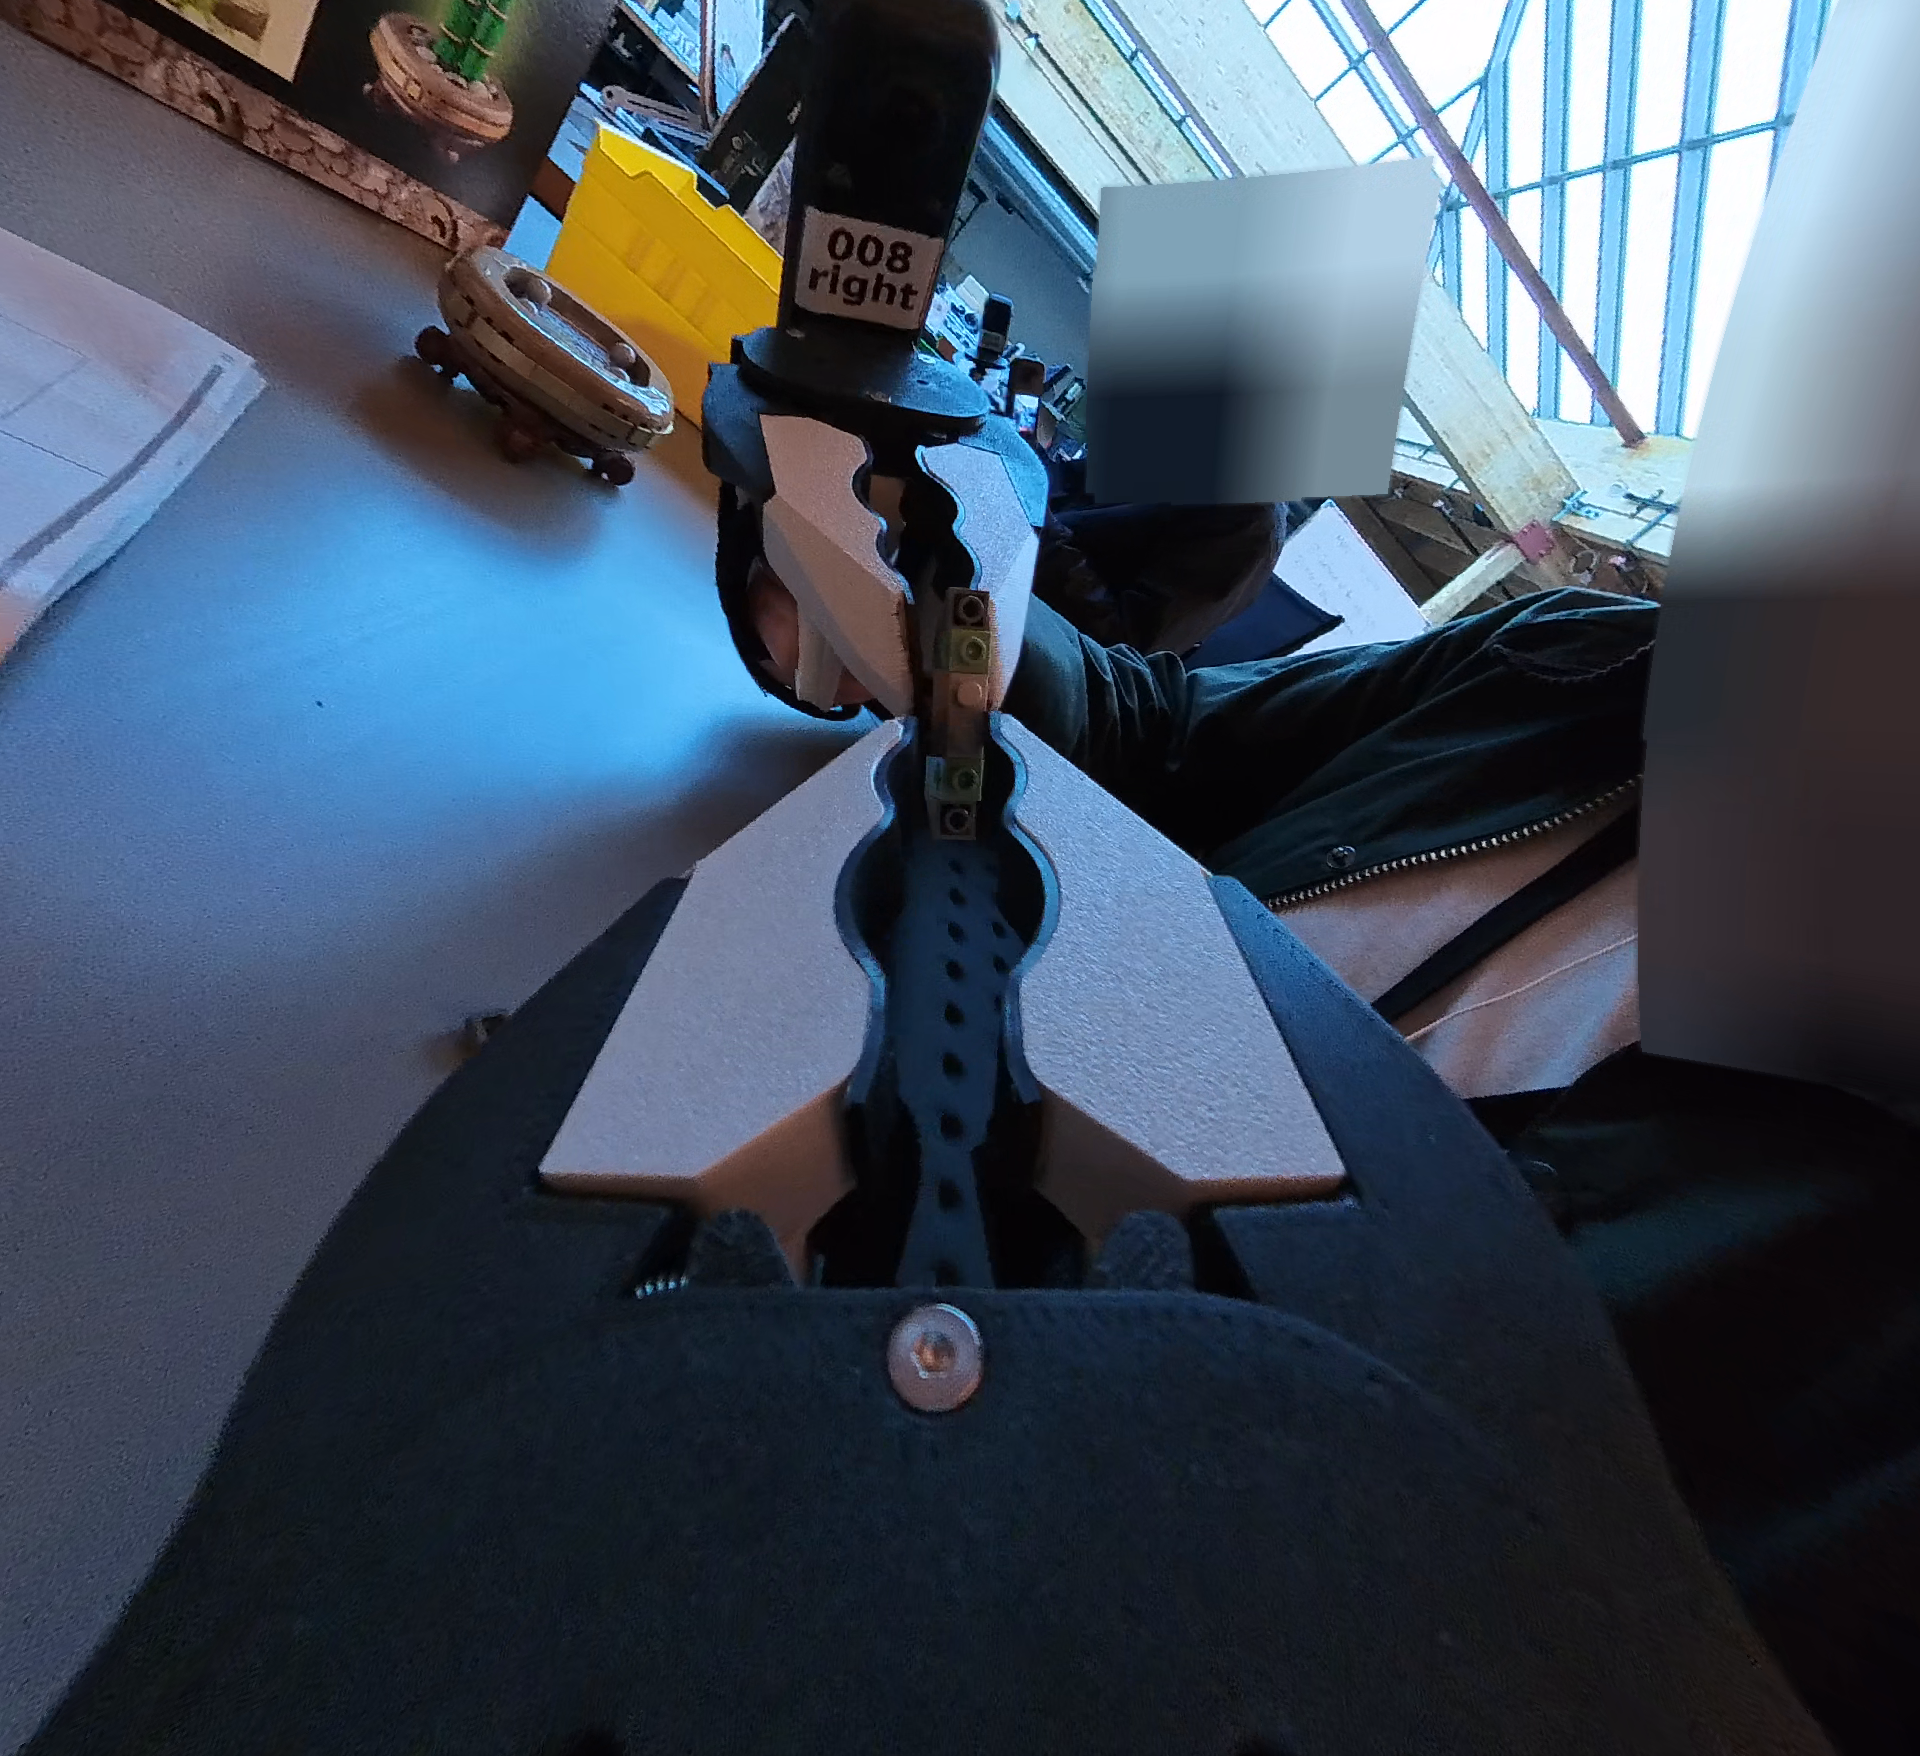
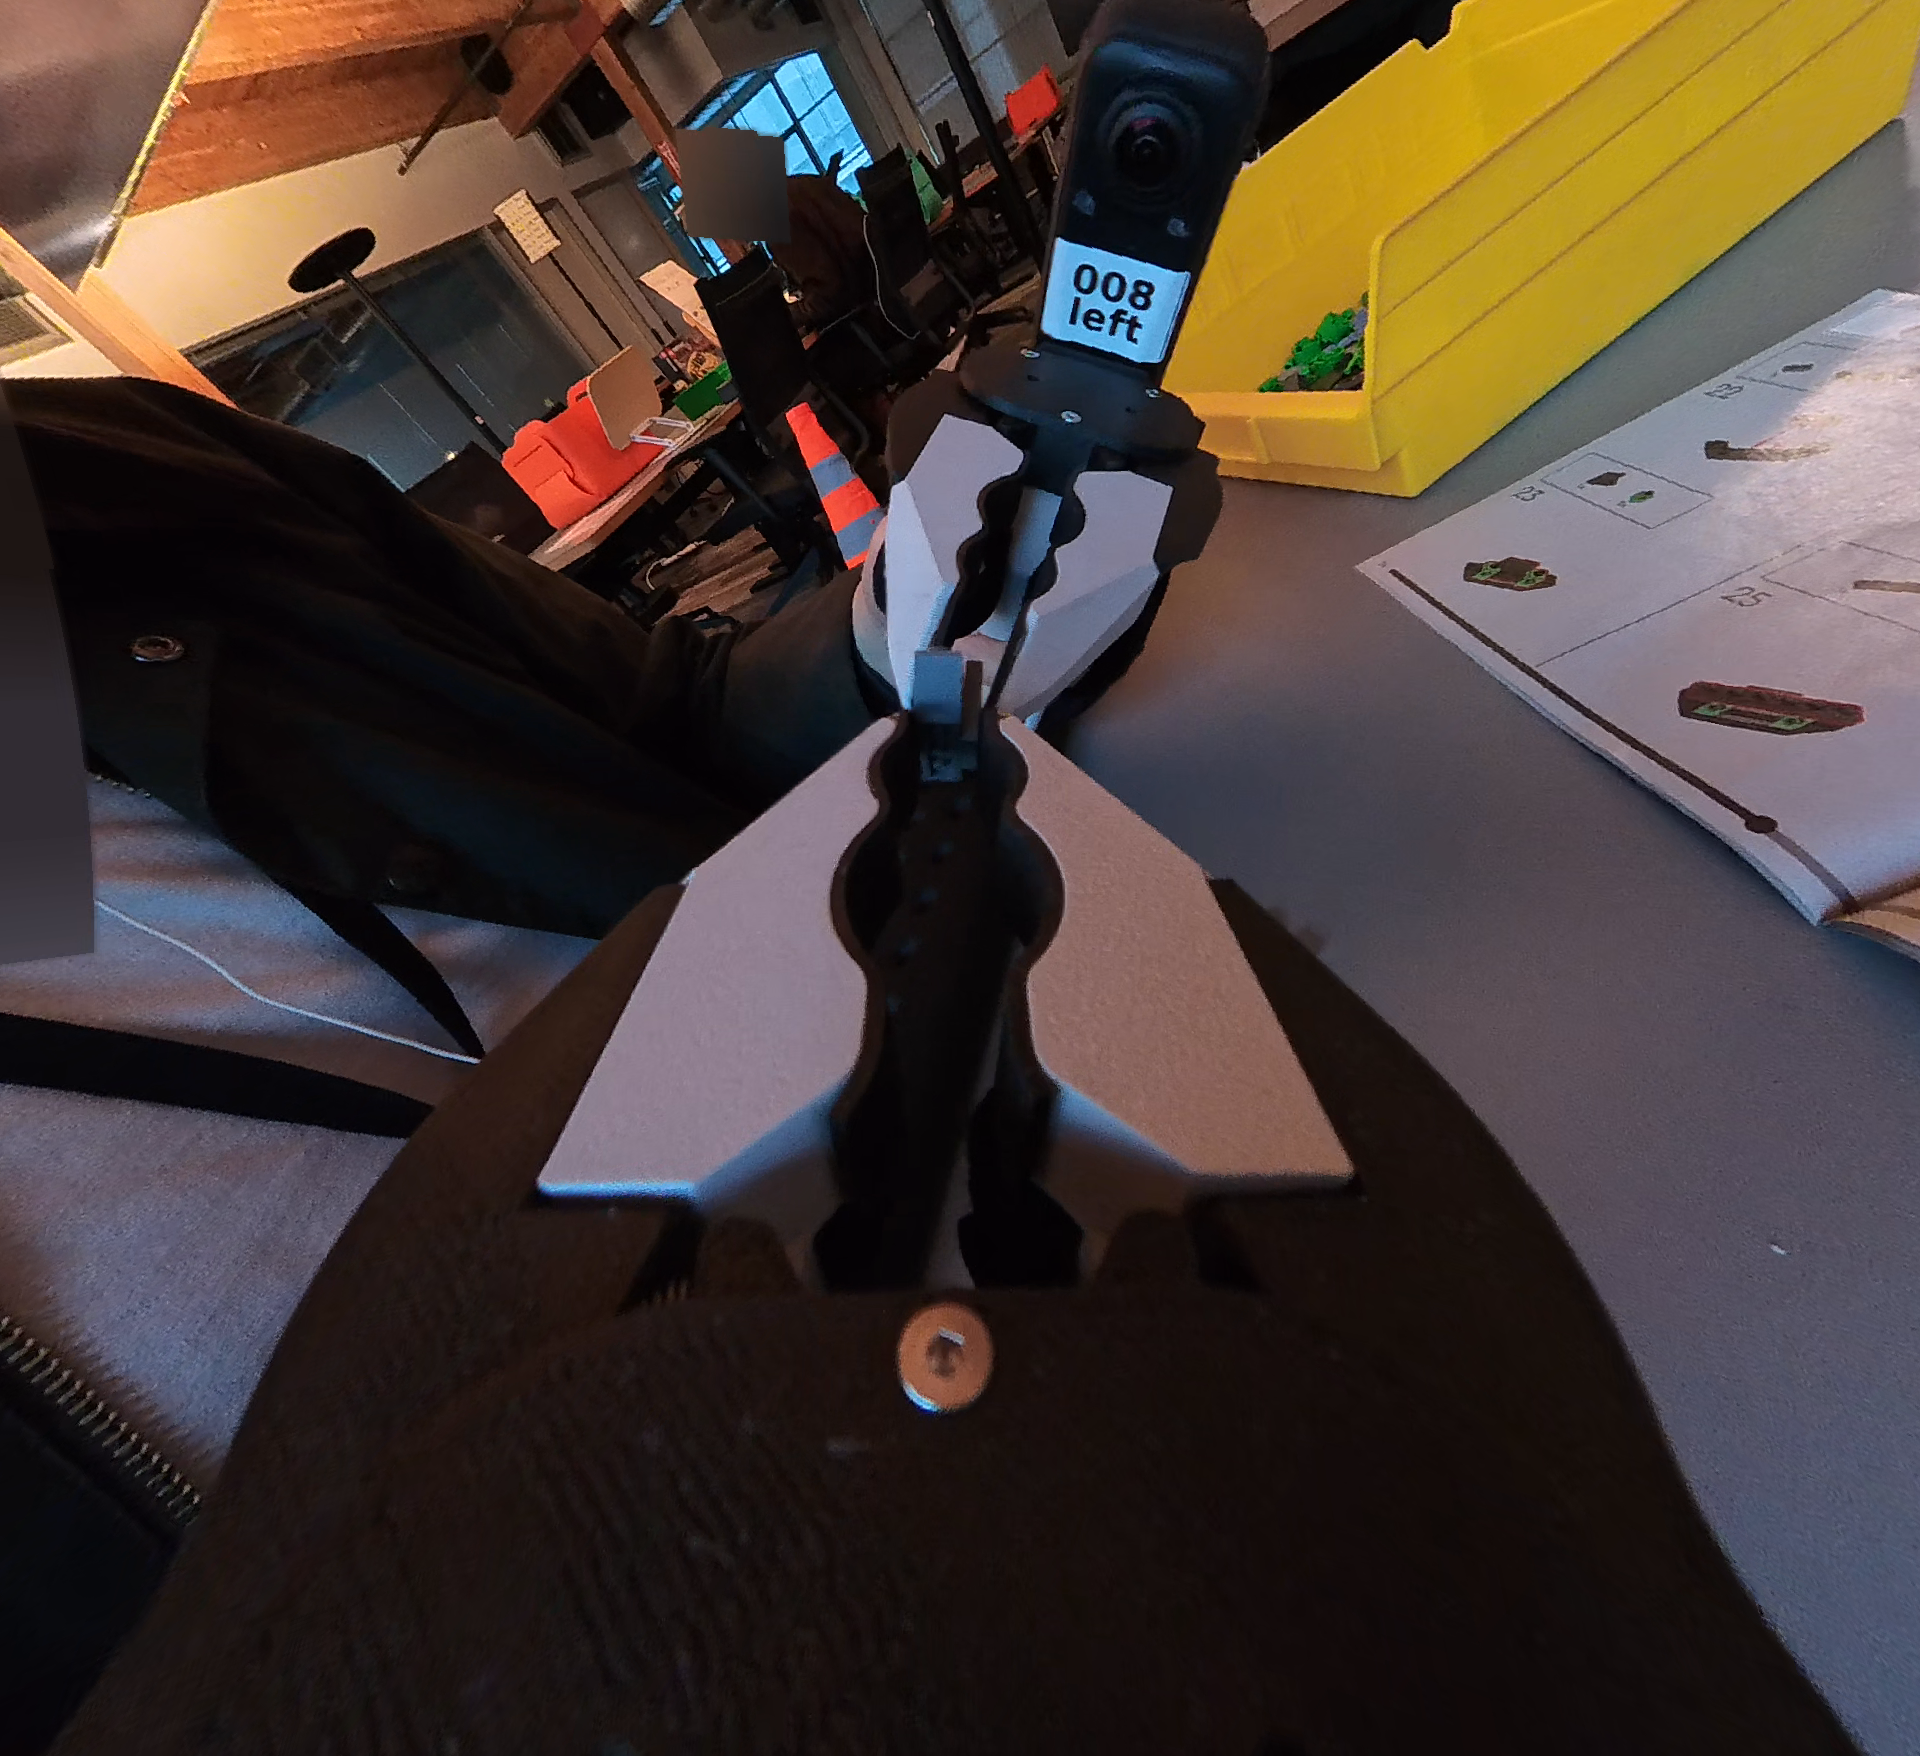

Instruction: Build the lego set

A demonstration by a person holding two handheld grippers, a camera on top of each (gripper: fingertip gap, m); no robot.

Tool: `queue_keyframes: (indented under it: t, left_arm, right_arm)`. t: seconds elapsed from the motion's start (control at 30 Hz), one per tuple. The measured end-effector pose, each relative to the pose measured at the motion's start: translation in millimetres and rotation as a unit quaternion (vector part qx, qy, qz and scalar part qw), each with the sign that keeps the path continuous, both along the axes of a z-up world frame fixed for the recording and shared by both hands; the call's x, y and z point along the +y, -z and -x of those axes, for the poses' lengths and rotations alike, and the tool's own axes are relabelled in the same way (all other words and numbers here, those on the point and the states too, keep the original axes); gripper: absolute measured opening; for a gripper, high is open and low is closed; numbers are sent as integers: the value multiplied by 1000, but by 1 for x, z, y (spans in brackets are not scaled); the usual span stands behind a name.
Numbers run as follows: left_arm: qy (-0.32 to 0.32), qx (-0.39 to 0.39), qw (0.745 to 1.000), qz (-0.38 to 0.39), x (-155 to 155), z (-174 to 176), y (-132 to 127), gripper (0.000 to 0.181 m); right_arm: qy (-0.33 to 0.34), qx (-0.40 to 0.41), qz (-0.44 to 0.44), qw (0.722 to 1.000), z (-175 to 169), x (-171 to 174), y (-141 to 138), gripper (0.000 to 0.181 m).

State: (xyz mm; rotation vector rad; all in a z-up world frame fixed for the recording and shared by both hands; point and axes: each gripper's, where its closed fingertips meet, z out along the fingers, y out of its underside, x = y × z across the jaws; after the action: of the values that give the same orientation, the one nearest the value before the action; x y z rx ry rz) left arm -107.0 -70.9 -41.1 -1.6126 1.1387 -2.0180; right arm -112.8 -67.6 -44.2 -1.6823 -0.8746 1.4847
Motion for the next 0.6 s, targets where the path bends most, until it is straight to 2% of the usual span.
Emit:
queue_keyframes:
  t: [0.07, 0.17, 0.3, 0.4, 0.47, 0.6]
  left_arm:
    - [-23, -10, 1000, 7, 9, 3, -3, 0]
    - [-44, -46, 998, 28, 21, 12, -13, 1]
    - [-29, -5, 1000, -7, 9, 0, -1, 28]
    - [-40, 27, 998, -39, 9, -6, 10, 25]
    - [-30, 21, 998, -42, 6, -4, 9, 10]
    - [-43, 38, 997, -55, 10, -5, 14, 9]
  right_arm:
    - [-3, 4, 4, 1000, -2, -1, -1, 10]
    - [16, 7, 11, 1000, -8, 5, -1, 10]
    - [18, 10, 41, 999, -7, 8, 2, 10]
    - [15, 5, 50, 999, -3, 7, 5, 10]
    - [15, -2, 55, 998, -2, 7, 8, 10]
    - [19, -1, 77, 997, -2, 10, 14, 10]
